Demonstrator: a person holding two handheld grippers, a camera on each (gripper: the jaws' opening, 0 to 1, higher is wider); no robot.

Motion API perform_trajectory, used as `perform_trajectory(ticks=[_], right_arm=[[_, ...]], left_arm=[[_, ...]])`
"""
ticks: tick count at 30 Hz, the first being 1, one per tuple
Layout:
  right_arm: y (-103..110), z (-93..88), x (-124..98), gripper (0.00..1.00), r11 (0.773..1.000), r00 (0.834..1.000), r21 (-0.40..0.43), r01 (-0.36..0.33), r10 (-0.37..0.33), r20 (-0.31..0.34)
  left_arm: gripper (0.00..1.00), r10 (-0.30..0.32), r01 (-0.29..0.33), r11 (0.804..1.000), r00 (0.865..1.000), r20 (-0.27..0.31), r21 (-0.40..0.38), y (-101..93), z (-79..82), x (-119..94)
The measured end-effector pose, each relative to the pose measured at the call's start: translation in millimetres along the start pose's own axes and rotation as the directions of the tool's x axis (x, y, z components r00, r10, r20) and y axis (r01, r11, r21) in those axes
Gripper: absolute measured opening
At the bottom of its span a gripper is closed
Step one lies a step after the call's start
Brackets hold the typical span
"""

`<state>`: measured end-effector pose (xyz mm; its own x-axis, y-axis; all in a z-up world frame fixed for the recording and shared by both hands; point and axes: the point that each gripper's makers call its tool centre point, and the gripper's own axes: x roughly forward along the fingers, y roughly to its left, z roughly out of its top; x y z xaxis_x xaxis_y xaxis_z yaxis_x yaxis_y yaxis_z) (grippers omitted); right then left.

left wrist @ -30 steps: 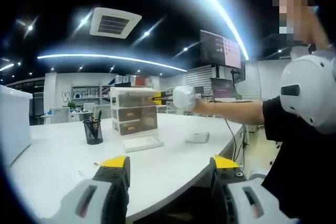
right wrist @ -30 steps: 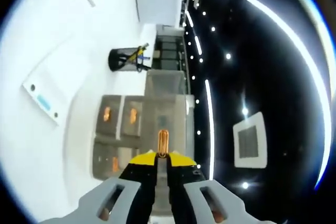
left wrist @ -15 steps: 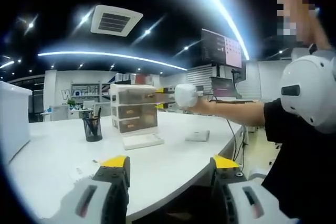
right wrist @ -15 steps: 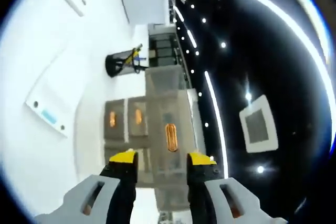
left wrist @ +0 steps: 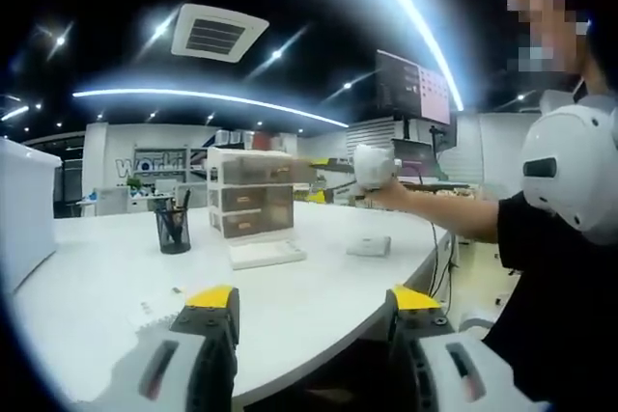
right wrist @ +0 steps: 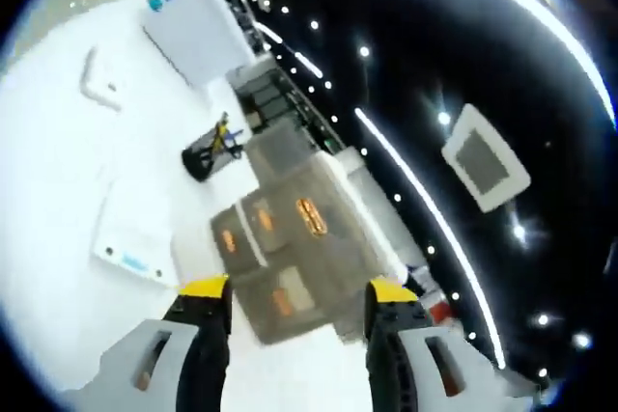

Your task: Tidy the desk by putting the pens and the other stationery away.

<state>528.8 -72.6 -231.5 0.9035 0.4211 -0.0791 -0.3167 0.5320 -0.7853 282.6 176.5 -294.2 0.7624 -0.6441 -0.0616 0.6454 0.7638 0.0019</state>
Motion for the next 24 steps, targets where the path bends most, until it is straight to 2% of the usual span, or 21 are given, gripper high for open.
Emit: perform_trajectory(ticks=[3, 6, 8, 11, 14, 15, 20, 24], right_arm=[[6, -4.4, -8, 0.58, 0.994, 1.000, 0.101, -0.031, 0.031, 0.005], [12, -8.2, -17, 0.59, 0.975, 0.998, 0.212, -0.058, 0.055, 0.021], [18, -11.5, -24, 0.60, 0.948, 0.996, 0.307, -0.089, 0.083, 0.034], [22, -15.5, -34, 0.61, 0.917, 0.994, 0.384, -0.109, 0.098, 0.049], [25, -17.8, -43, 0.61, 0.886, 0.992, 0.446, -0.122, 0.104, 0.066], [26, -18.8, -47, 0.61, 0.868, 0.992, 0.479, -0.129, 0.107, 0.073], [32, -20.9, -64, 0.62, 0.817, 0.989, 0.556, -0.150, 0.114, 0.099], [35, -26.3, -77, 0.63, 0.751, 0.985, 0.637, -0.170, 0.117, 0.125]], left_arm=[[0.61, 0.002, -0.002, 1.000, 1.000, 0.001, -0.002, 0.9, 0.2, 1], [0.61, 0.005, -0.005, 1.000, 1.000, 0.000, -0.003, 1.9, 0.2, 2], [0.61, 0.005, -0.005, 1.000, 1.000, -0.001, -0.004, 2.2, 0.2, 3], [0.61, 0.002, -0.002, 1.000, 1.000, -0.002, -0.003, 1.5, 0.6, 5], [0.61, -0.002, 0.002, 1.000, 1.000, -0.004, -0.003, 0.7, 0.7, 6], [0.61, -0.003, 0.003, 1.000, 1.000, -0.006, -0.003, 0.6, 0.7, 7], [0.61, -0.011, 0.011, 1.000, 1.000, -0.005, -0.006, -1.0, 1.6, 10], [0.61, -0.022, 0.022, 1.000, 1.000, -0.009, -0.006, -3.4, 1.1, 14]])
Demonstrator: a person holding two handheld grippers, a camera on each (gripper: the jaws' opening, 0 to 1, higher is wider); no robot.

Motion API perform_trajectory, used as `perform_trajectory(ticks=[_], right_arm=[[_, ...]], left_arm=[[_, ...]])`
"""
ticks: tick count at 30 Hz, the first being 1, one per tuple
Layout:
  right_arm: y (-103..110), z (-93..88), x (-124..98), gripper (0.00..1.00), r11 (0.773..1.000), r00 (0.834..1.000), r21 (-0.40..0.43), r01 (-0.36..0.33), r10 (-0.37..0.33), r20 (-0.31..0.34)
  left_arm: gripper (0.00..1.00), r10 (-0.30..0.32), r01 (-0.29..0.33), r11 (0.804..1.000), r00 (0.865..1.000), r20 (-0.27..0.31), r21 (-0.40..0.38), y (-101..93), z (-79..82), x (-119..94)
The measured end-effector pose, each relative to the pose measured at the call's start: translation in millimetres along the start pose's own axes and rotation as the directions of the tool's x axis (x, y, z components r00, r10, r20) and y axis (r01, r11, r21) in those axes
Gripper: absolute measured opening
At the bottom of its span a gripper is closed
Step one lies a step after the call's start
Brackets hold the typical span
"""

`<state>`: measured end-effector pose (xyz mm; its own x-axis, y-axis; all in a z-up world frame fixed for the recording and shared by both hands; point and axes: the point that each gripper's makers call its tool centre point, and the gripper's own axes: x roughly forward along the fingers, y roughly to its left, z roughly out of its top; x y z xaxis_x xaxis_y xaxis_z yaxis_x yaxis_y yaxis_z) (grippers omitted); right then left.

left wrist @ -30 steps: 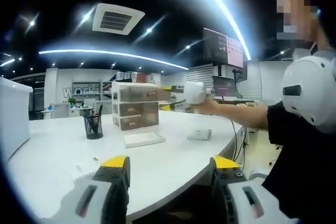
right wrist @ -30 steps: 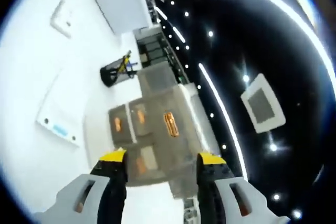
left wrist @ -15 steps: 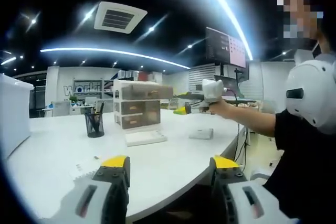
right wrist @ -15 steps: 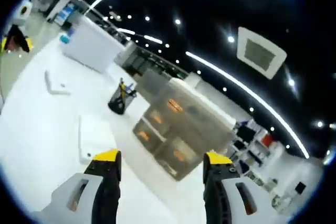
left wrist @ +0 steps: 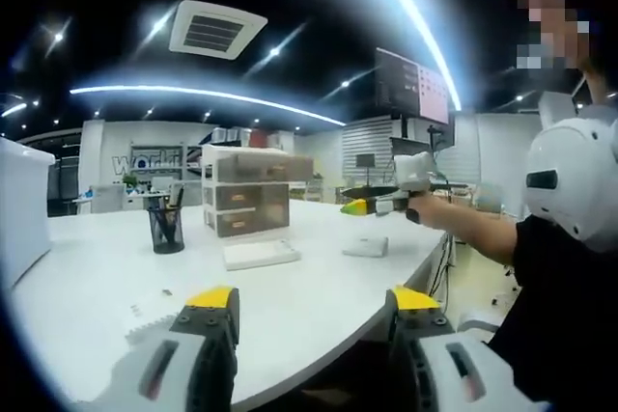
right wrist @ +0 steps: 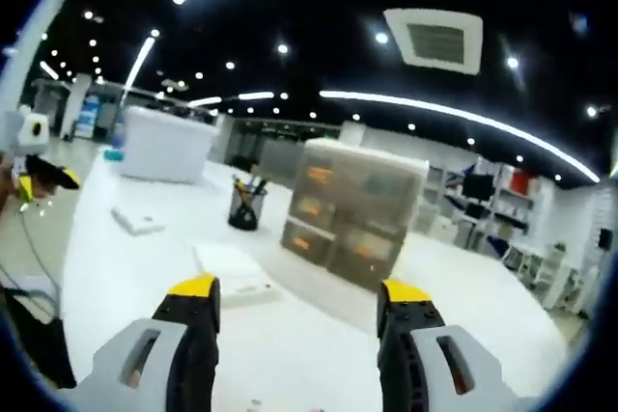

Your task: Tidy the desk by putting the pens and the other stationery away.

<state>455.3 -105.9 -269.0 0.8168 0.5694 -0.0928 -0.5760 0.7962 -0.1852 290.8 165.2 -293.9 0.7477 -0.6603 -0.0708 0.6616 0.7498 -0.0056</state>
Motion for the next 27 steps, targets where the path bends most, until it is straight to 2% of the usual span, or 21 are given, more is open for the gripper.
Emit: perform_trajectory(ticks=[16, 27], right_arm=[[10, -35.8, -58, 0.64, 0.984, 1.000, 0.179, 0.018, -0.022, 0.016], [39, -48.8, -91, 0.64, 0.978, 0.999, 0.208, 0.023, -0.028, 0.020]], left_arm=[[0.61, -0.026, 0.026, 1.000, 1.000, -0.016, -0.014, -3.0, -4.4, 11], [0.61, -0.031, 0.030, 0.999, 0.999, -0.031, -0.017, -6.4, -7.8, 16]])
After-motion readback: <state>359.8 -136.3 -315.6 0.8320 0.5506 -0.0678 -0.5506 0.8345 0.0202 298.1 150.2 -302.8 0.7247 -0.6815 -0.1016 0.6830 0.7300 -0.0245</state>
